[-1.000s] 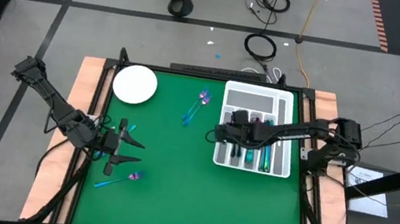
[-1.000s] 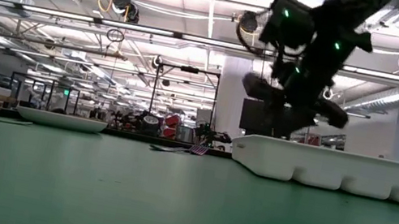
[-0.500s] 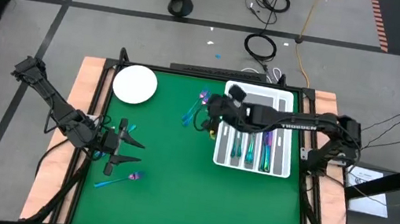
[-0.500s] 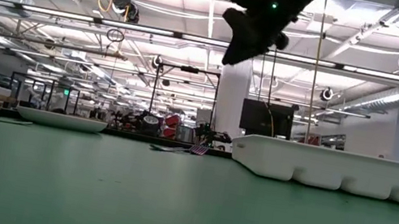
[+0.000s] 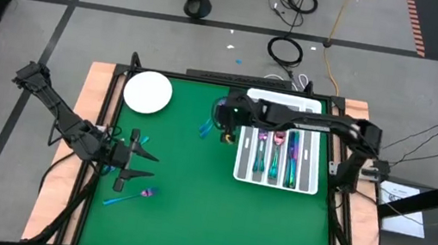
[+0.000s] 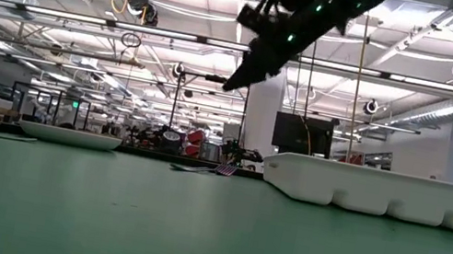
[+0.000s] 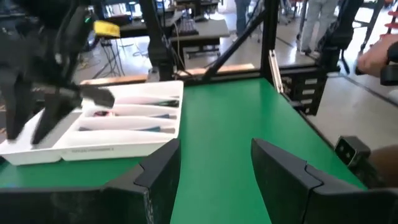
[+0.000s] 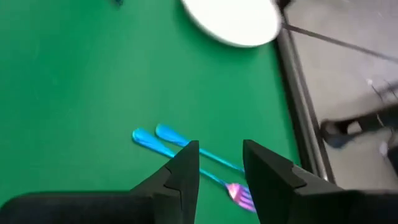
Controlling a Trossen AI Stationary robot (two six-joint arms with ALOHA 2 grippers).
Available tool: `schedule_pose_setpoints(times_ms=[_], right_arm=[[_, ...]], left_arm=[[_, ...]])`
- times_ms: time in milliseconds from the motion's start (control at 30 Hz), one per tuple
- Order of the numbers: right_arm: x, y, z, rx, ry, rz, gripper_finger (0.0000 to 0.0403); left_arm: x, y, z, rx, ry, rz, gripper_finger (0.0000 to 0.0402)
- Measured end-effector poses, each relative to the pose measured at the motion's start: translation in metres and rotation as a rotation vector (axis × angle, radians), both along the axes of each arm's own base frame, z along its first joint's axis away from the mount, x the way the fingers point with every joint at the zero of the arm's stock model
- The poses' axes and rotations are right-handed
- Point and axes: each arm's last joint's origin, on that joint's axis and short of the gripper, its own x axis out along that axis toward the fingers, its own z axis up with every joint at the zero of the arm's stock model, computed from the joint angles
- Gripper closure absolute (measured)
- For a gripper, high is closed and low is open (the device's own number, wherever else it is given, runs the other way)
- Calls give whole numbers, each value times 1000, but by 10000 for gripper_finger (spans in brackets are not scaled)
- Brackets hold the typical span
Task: Sort silverware
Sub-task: Put the blue fork into the white cutlery tray
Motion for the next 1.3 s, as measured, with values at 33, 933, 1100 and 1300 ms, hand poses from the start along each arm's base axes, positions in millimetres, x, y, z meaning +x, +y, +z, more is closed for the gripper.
schedule_pose_setpoints(times_ms=[33, 933, 1100, 1300], right_arm=[[3, -4, -8, -18, 21, 30, 289], [62, -97, -47, 116, 499, 460, 289], [55, -108, -48, 143, 512, 434, 289], [60, -109, -67, 184, 516, 452, 289]], left_arm=[[0, 0, 0, 13, 2, -2, 204], [22, 50, -5, 173, 32, 214, 204], [22, 54, -10, 128, 87, 208, 204], [23, 57, -11, 129, 99, 225, 204]])
